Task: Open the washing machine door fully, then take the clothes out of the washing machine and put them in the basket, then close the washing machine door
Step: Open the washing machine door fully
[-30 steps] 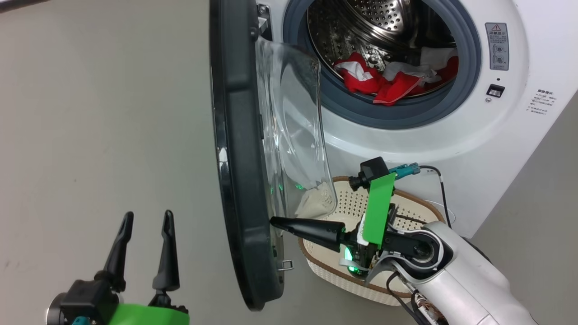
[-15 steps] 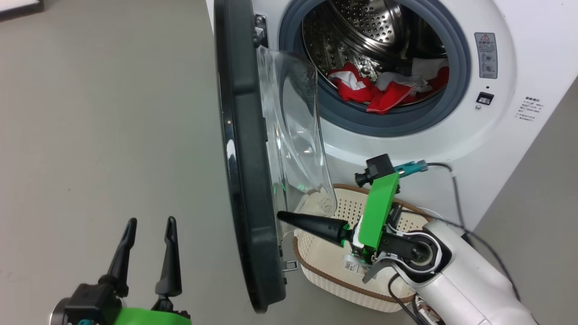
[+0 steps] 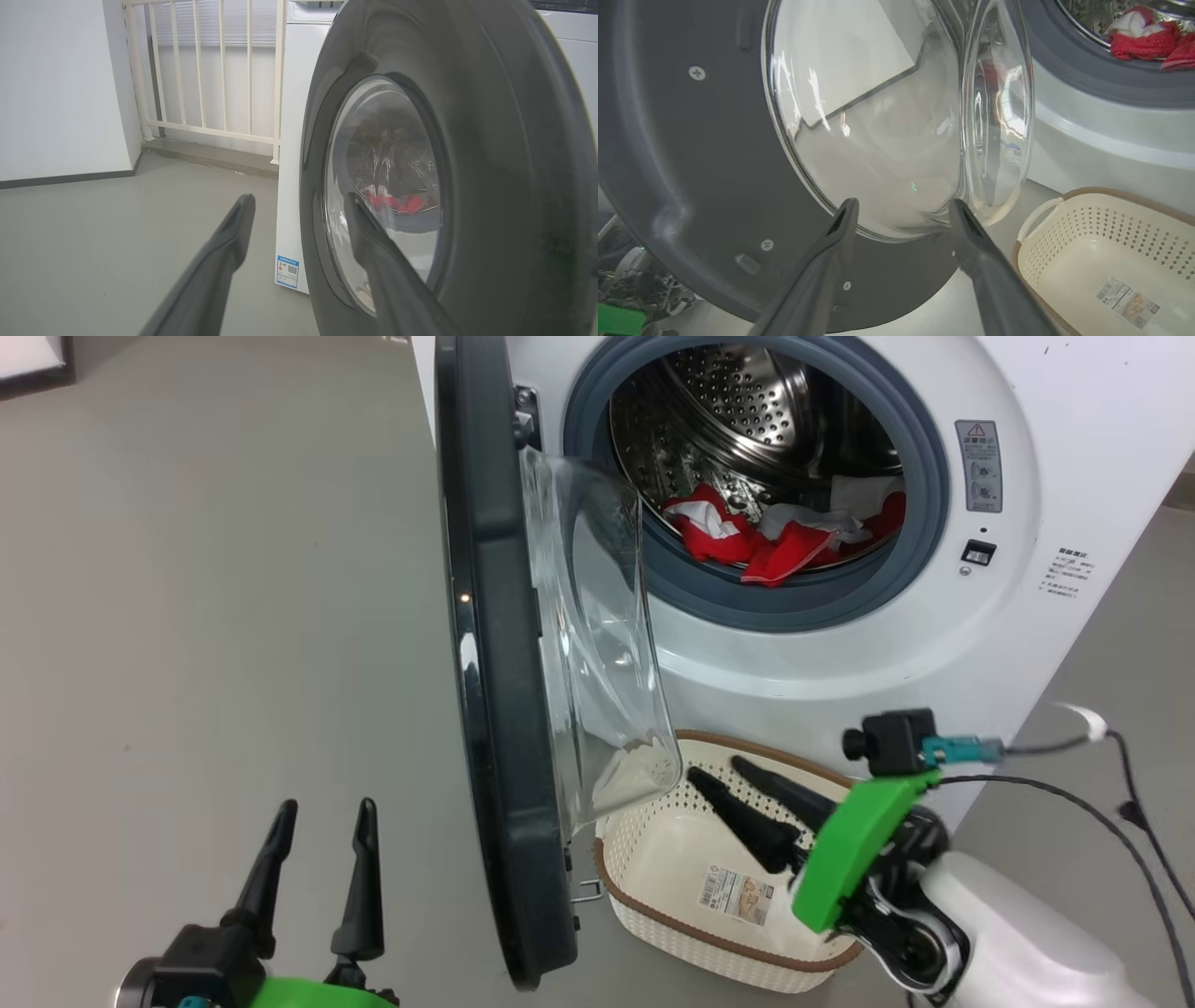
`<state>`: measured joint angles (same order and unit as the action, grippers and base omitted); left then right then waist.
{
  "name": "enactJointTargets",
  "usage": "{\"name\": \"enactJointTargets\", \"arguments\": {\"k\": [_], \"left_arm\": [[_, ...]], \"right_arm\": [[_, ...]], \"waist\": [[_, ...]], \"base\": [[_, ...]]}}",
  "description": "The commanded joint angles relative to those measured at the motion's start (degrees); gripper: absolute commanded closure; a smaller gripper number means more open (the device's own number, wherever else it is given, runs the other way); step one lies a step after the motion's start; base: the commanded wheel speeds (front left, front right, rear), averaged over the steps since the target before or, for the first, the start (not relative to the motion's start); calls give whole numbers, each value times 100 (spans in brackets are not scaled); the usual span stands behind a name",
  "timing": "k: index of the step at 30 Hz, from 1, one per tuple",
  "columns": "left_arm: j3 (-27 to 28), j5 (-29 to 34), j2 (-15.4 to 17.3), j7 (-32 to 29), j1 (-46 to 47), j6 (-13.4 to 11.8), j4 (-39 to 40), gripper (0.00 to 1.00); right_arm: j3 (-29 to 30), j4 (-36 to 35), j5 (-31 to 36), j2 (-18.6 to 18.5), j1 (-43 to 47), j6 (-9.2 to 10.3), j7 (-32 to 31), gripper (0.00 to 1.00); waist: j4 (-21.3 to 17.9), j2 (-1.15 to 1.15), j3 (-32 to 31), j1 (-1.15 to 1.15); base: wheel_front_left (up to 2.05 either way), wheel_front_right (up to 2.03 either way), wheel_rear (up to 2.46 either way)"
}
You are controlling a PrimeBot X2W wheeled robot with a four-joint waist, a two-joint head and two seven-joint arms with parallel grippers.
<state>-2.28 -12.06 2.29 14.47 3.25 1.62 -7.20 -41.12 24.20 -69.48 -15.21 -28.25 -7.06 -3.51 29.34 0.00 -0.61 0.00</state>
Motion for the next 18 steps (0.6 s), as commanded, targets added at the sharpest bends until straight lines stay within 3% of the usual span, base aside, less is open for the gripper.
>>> {"name": "enactJointTargets", "arguments": {"k": [1,5,9,12,16,18], "left_arm": [[150,56,59,52,135,51,101,0],[161,94,59,52,137,77,60,0],[204,128,59,52,130,90,42,0],[263,147,59,52,112,90,55,0],[299,139,59,52,92,76,96,0],[300,130,59,52,91,76,102,0]], "right_arm": [[-137,44,336,-107,8,-43,451,0],[-354,629,1004,-202,9,-43,1464,0],[-236,1176,1566,-124,54,-43,1815,0],[379,1313,2305,-32,112,-43,1846,0],[1600,940,3565,214,524,-43,1849,0],[1858,819,3844,307,660,-43,1849,0]], "waist": [[-8,0,-17,0],[-23,0,-52,0],[-52,0,-88,0],[-106,0,-91,0],[-189,0,-62,0],[-205,0,-56,0]], "base": [[0,0,0],[0,0,0],[0,0,0],[0,0,0],[0,0,0],[0,0,0]]}}
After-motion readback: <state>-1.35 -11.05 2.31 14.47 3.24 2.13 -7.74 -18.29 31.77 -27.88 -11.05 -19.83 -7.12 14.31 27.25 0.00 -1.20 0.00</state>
